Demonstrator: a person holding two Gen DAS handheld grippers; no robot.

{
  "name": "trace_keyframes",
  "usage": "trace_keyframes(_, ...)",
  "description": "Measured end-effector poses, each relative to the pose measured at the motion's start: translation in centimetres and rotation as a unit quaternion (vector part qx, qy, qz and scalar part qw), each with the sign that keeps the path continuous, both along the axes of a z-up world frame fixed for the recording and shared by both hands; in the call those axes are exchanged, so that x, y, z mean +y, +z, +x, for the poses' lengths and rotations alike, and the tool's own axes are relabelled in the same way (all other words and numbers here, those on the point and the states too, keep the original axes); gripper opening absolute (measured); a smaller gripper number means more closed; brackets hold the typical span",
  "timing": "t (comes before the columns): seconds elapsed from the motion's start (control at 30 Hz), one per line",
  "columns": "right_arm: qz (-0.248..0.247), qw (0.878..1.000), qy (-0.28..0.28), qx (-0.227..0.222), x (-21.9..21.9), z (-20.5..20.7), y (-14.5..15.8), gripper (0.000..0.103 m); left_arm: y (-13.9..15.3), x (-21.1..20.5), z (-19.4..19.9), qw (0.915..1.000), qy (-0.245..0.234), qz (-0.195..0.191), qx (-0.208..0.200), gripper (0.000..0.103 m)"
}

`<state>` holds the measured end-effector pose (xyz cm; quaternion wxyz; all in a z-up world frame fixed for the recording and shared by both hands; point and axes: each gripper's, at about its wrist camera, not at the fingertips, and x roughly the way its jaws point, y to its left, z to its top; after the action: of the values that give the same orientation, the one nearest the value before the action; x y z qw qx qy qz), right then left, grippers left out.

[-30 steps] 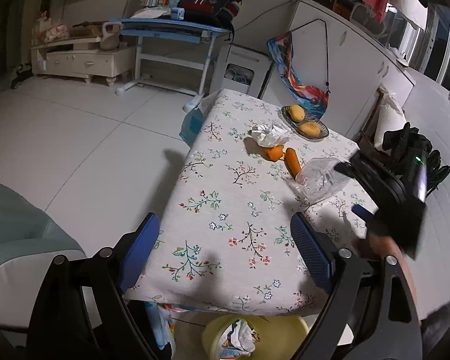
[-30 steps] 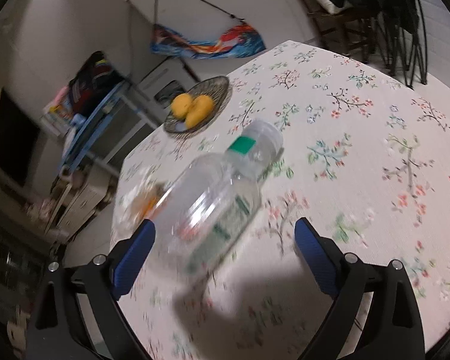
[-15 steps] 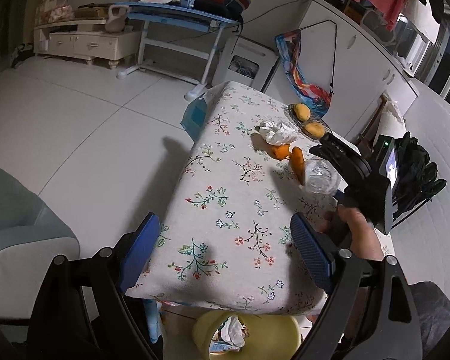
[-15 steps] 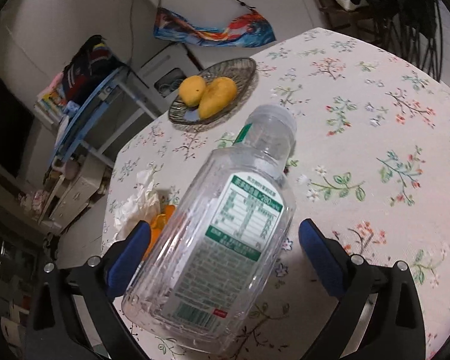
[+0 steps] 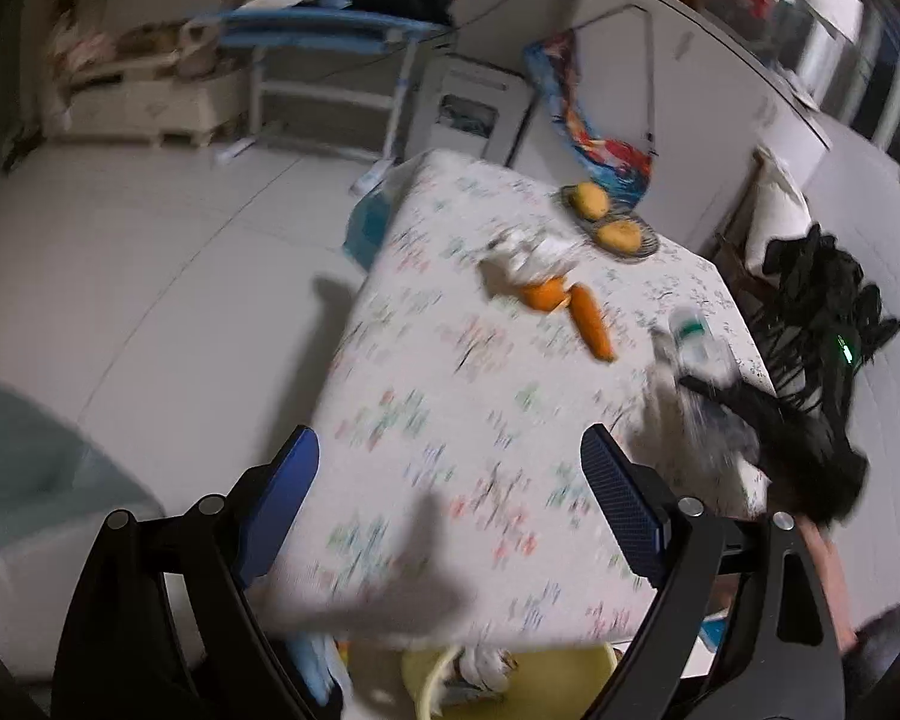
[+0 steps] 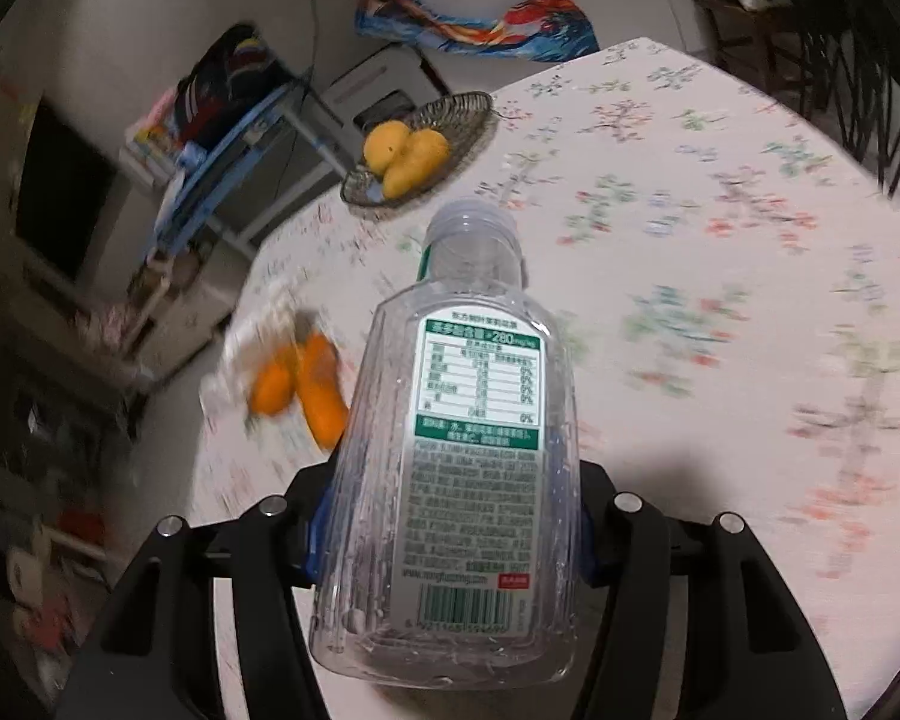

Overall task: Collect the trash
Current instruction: 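Grasp the clear plastic water bottle with the right tool and lift it, then grasp the white tissues with the left tool while the right tool grasps an orange peel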

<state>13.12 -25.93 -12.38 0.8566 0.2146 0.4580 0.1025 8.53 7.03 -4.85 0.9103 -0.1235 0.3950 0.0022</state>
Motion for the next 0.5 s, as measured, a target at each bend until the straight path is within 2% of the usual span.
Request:
trace_keyframes(0.1, -0.026, 0.999, 0.030, 0.007, -1.5, -1.5, 0.4, 0.057, 1.2, -1.5, 3.7, 0.9984, -0.030, 0.043, -0.021, 0.087)
trace_keyframes(0.2, -0.012, 0.999, 0.037, 0.011, -2.7, -2.1, 0.3, 0.057, 0.8, -2.9, 7.8, 0.9959, -0.042, 0.078, -0.017, 0.087)
trace_keyframes(0.27, -0.001, 0.999, 0.038, 0.008, -3.0, -2.0, 0.1, 0.058, 0.0, -3.3, 10.1, 0.9962, -0.044, 0.075, -0.003, 0.087)
trace_keyframes(0.33, 0.006, 0.999, 0.042, 0.003, -2.9, -2.1, 0.0, 0.063, -0.9, -3.6, 11.8, 0.9965, -0.042, 0.072, 0.003, 0.087)
trace_keyframes(0.43, 0.026, 0.998, 0.049, 0.004, -2.7, -1.7, -0.1, 0.071, -2.2, -4.6, 14.0, 0.9947, -0.054, 0.087, 0.008, 0.087)
trace_keyframes(0.5, 0.032, 0.998, 0.049, 0.004, -3.0, -1.5, -0.1, 0.072, -2.8, -5.0, 15.2, 0.9938, -0.057, 0.095, 0.010, 0.087)
